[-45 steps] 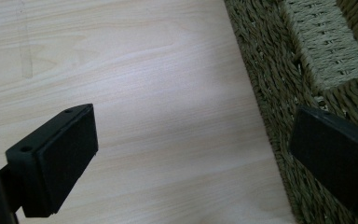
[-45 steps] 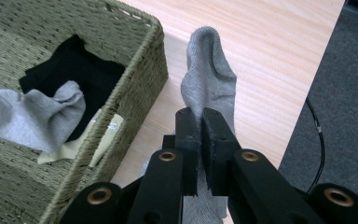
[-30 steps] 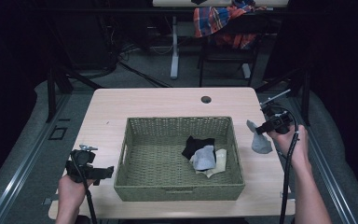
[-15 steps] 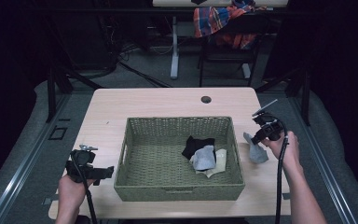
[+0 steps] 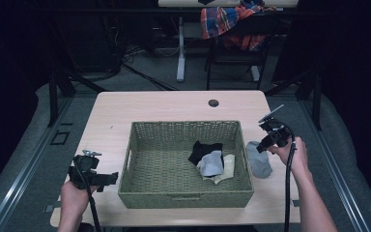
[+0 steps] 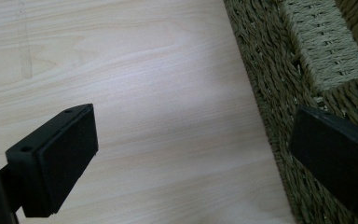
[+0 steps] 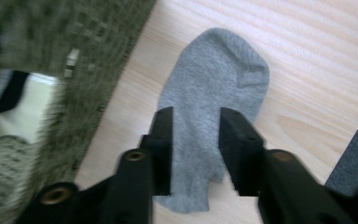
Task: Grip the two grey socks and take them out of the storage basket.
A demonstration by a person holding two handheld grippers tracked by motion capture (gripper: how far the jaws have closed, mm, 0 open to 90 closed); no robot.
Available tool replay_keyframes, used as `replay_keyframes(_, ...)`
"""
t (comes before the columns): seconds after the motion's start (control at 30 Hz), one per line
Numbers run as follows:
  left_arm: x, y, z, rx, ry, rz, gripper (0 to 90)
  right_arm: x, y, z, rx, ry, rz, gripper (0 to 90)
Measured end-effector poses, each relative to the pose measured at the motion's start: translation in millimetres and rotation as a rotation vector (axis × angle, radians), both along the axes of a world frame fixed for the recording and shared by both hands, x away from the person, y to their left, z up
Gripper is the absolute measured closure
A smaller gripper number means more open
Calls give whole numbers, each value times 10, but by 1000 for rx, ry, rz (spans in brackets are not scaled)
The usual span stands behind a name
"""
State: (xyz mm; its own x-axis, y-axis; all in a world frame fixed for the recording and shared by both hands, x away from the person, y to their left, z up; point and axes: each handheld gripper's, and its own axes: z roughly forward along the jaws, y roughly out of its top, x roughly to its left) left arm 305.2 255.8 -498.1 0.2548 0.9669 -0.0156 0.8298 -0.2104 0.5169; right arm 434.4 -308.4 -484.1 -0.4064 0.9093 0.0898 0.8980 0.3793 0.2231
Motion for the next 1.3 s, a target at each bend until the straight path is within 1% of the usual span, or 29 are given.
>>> replay_keyframes(0.03,0,0,0,1,0,-1,15,0,0,0,0,0,0,637)
replay_keyframes(0.07,0,-1,0,0,1,-2,15,-23,11,72,31,-28,-13,552)
replay_keyframes(0.1,0,-1,1,1,0,-2,15,-23,11,72,31,-28,-13,552)
replay_keyframes(0.13,0,-1,1,0,0,-2,15,-41,-16,202,68,-34,-5,475)
replay_keyframes(0.17,1,0,-1,0,0,-1,15,-59,-26,271,94,-47,-1,422)
replay_keyframes(0.23,3,-2,-2,1,0,-1,15,-102,-37,412,144,-73,1,352)
replay_keyframes(0.27,3,-2,-2,1,0,-1,15,-102,-37,412,144,-73,1,352)
replay_keyframes(0.33,4,-2,-1,0,3,-3,15,-149,-23,539,177,-102,10,262)
replay_keyframes(0.37,4,-3,-1,1,3,-3,15,-173,0,589,196,-120,8,240)
replay_keyframes(0.4,4,-3,-1,1,3,-3,15,-193,18,637,209,-125,21,229)
replay_keyframes(0.47,4,-3,-1,1,3,-3,15,-227,73,717,228,-135,56,173)
replay_keyframes(0.5,3,-5,-2,1,1,-1,15,-242,114,741,230,-138,68,144)
replay_keyframes(0.53,3,-5,-2,1,2,-1,15,-261,169,774,219,-136,85,138)
replay_keyframes(0.57,3,-5,-2,1,1,-1,15,-285,259,801,218,-141,106,96)
replay_keyframes(0.63,2,-2,0,1,3,-3,15,-295,354,821,193,-114,147,22)
replay_keyframes(0.67,2,-2,0,1,3,-3,15,-295,354,821,193,-114,147,22)
replay_keyframes(0.7,2,-1,-1,2,1,-1,15,-306,413,820,181,-116,156,10)
replay_keyframes(0.73,1,-1,-1,1,0,0,15,-323,511,822,181,-114,184,0)
replay_keyframes(0.77,2,-1,-1,2,2,-2,15,-323,511,822,181,-114,184,0)
replay_keyframes(0.83,0,-3,0,2,0,-2,15,-338,616,795,179,-102,200,0)
replay_keyframes(0.9,0,-2,-1,2,2,-2,15,-343,746,746,168,-81,239,0)
replay_keyframes(0.93,0,-2,-1,2,2,-2,15,-343,746,746,168,-81,239,0)
replay_keyframes(1.03,0,-1,-1,1,1,-1,16,-342,886,680,161,-76,273,0)
replay_keyframes(1.13,2,-6,-2,2,3,-3,16,-350,949,652,167,-73,285,0)
replay_keyframes(1.17,2,-8,-3,3,3,-3,16,-352,1007,624,154,-67,308,0)
replay_keyframes(1.2,2,-9,-3,3,2,-2,16,-352,1007,624,154,-67,308,0)
replay_keyframes(1.23,2,-7,-3,3,2,-3,16,-354,1041,604,152,-63,315,0)
replay_keyframes(1.27,2,-6,-3,4,2,-3,16,-353,1106,564,146,-49,335,0)
replay_keyframes(1.3,1,-5,-3,3,2,-2,16,-353,1106,564,146,-49,335,0)
